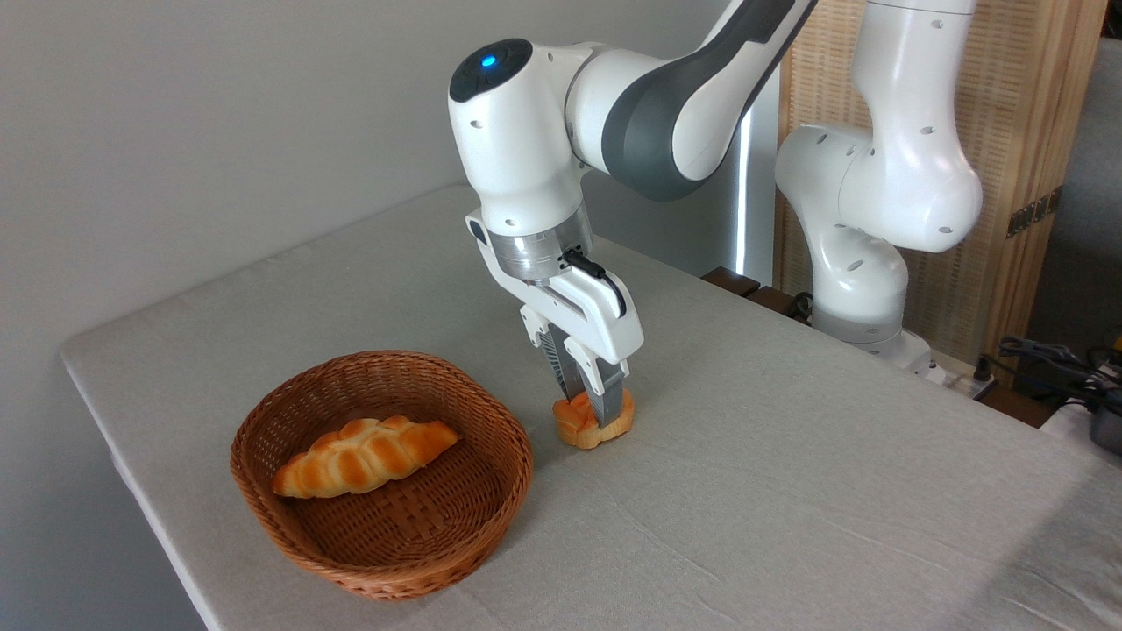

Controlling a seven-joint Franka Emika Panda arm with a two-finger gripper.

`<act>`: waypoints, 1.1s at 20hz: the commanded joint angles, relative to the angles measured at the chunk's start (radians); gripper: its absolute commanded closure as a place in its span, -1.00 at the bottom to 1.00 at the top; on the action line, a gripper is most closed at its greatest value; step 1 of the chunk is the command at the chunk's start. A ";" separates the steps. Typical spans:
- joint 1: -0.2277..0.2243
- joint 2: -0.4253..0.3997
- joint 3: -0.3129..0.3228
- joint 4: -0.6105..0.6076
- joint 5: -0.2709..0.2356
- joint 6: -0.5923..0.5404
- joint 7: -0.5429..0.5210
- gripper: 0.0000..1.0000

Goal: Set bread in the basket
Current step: 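Lift the held bun and carry it over the wicker basket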

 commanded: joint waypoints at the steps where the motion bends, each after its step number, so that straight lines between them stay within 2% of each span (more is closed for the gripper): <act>1: -0.003 0.007 0.006 -0.015 0.014 0.015 0.014 0.68; 4: -0.004 0.000 0.005 0.012 0.015 -0.028 0.017 0.72; 8: -0.007 0.007 0.005 0.215 0.015 -0.256 0.090 0.78; 10: -0.007 0.017 0.008 0.299 0.017 -0.280 0.118 0.77; 14: -0.007 0.086 0.013 0.420 0.014 -0.223 0.122 0.71; 18: -0.027 0.132 0.005 0.425 0.014 0.033 0.124 0.62; 20: -0.037 0.161 0.005 0.425 0.017 0.096 0.124 0.45; 21: -0.037 0.169 0.005 0.424 0.018 0.116 0.124 0.26; 22: -0.038 0.178 0.005 0.422 0.018 0.119 0.122 -0.46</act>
